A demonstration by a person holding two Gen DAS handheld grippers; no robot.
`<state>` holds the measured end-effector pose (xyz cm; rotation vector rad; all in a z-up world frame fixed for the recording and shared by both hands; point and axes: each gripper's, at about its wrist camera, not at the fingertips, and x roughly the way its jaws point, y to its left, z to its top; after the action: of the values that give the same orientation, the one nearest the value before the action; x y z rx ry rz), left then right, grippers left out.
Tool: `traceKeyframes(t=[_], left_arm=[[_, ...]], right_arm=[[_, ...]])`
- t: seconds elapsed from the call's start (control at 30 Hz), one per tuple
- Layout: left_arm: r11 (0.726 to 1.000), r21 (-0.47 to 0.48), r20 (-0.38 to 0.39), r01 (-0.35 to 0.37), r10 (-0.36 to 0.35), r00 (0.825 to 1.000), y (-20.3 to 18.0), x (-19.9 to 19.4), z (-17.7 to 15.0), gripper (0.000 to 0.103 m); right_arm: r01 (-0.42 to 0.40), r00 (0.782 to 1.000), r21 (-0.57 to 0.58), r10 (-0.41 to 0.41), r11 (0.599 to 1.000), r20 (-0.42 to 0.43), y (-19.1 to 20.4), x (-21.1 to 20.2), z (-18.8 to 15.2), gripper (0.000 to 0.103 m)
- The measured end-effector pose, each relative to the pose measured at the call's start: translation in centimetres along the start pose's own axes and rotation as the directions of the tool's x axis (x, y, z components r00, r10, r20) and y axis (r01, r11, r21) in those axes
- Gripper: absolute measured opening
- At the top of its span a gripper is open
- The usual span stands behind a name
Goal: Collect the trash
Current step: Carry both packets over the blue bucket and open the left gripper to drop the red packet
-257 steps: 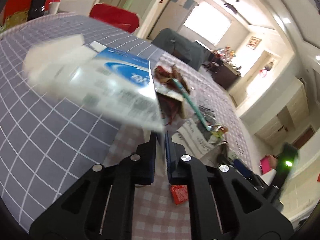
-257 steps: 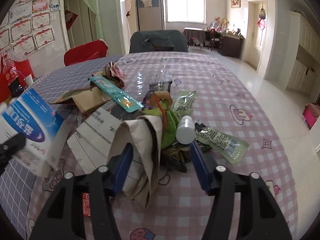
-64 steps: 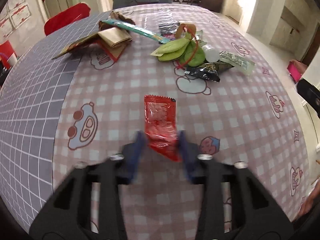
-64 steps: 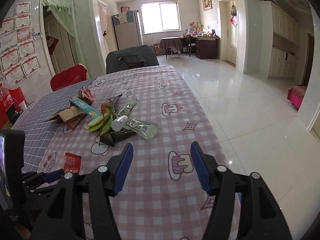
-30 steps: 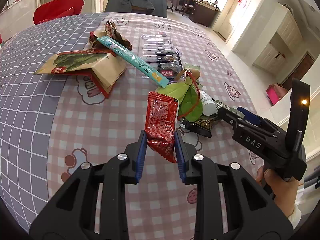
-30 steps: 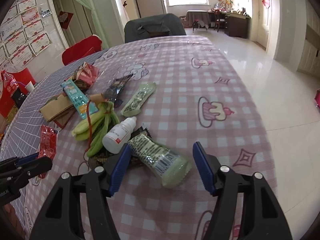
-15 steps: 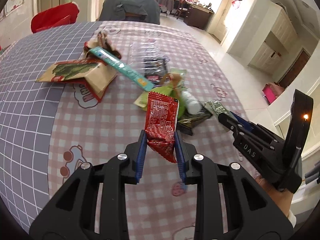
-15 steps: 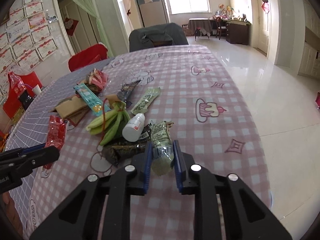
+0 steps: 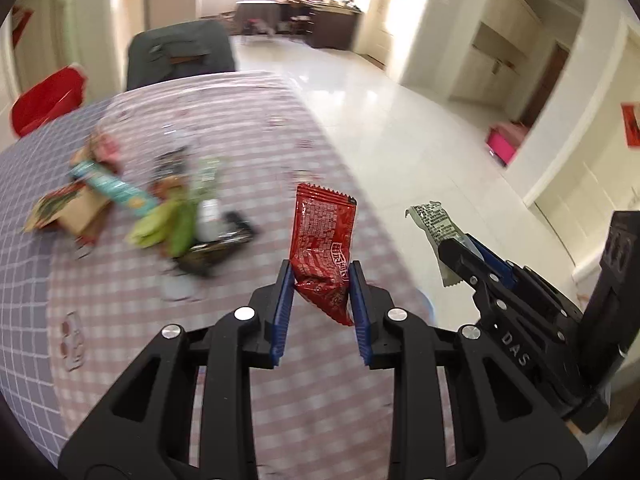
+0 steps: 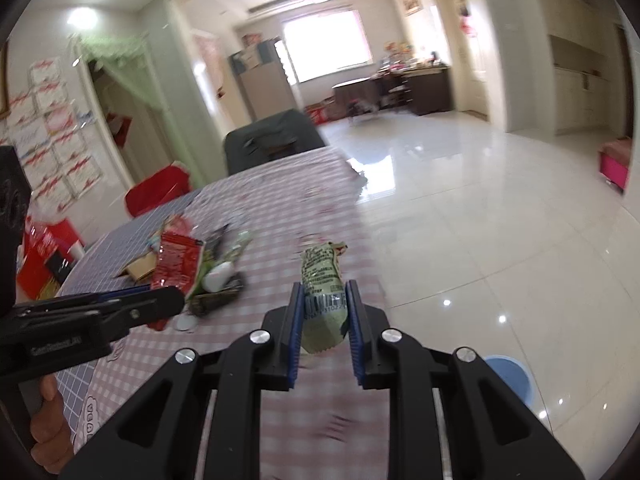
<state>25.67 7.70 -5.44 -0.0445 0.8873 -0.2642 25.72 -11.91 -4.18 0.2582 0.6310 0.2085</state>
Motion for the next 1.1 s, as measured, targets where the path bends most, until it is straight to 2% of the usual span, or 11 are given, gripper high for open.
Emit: traceKeyframes(t=[0.13,0.3,0.47,0.67,0.8,0.93,1.1], left_arm=[[0.996,0.086,-0.036,0.029,-0.026,0.999,-6.0,1.9,0.7,0.028],[0.982,0.167,-0.121,0.089,-0.069,0.99,-13.0,6.0,1.0,0.028],[0.969,0.21,-0.229,0.129,-0.079,0.97,-18.5,11.6,0.7,0.028],[0.957,0.258,-0.32,0.132,-0.044,0.946,-22.6,17.7,0.1,0.028],[0.952,0.274,-0.358,0.135,-0.03,0.933,-23.9,20.6,-0.1,0.028],[0.944,0.296,-0.388,0.146,-0.021,0.922,-25.3,22.4,-0.4,0.028],[0.935,0.32,-0.401,0.151,-0.011,0.916,-26.7,24.0,-0.2,0.028]], right_arm=[[0.054,0.998,0.069,-0.057,0.996,0.035,-5.2,-2.5,-0.6,0.02],[0.136,0.989,0.17,-0.144,0.976,0.04,-11.8,-4.3,-1.9,0.02],[0.205,0.976,0.253,-0.216,0.946,0.017,-16.9,-4.3,-4.0,0.02],[0.269,0.962,0.304,-0.272,0.914,-0.032,-21.1,-2.6,-5.9,0.02],[0.301,0.953,0.332,-0.297,0.894,-0.064,-23.7,-1.4,-7.1,0.02],[0.313,0.949,0.355,-0.304,0.881,-0.083,-25.7,-0.5,-7.8,0.02],[0.325,0.945,0.376,-0.316,0.868,-0.086,-27.3,0.3,-8.1,0.021]])
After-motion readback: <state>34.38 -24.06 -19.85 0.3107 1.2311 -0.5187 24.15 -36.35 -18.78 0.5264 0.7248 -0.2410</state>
